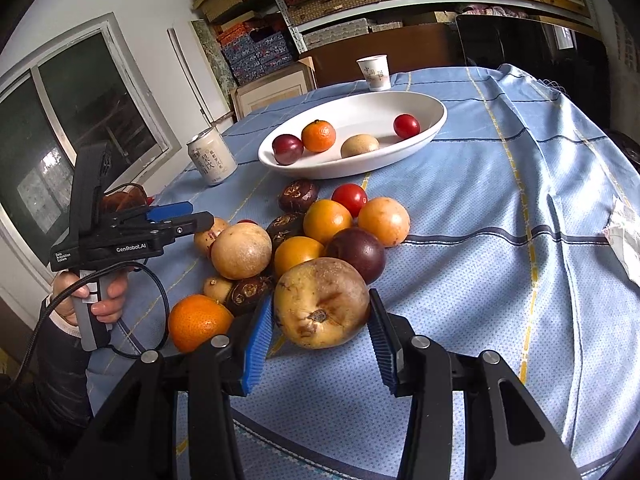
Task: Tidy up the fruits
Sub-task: 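Grasp the large brown pear with the right tool while the left tool grasps a mottled tan fruit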
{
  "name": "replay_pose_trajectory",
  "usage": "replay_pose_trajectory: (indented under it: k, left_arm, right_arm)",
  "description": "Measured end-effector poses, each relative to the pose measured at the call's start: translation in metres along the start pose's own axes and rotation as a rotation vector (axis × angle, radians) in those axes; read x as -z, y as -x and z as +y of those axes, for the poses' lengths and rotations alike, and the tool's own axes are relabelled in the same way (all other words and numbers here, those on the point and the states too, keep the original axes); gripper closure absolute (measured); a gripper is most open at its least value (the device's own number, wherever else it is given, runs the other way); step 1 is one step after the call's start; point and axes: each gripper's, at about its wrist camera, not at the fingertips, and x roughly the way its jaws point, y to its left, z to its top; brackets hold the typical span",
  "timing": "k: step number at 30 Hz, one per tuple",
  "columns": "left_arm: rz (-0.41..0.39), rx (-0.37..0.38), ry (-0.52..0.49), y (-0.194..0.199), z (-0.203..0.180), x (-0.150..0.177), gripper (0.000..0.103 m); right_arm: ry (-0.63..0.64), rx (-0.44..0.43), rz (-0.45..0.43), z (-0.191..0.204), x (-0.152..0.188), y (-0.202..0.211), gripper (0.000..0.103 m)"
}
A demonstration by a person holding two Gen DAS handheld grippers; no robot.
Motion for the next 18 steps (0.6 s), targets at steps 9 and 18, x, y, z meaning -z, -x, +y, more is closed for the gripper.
replay_pose_trajectory:
  k: [9, 18]
  left_arm:
    - [0.050, 0.040, 0.014, -0.013, -0.001, 0.002, 0.029]
    - [0.106, 0.182, 0.129, -0.021, 0.013, 0.003, 0.048]
  right_arm:
    - [0.002, -0.009, 0.005, 0.001, 0.001, -0.001, 0.056]
    - [0.001, -0.005, 0.011, 0.001, 0.001, -0.003, 0.056]
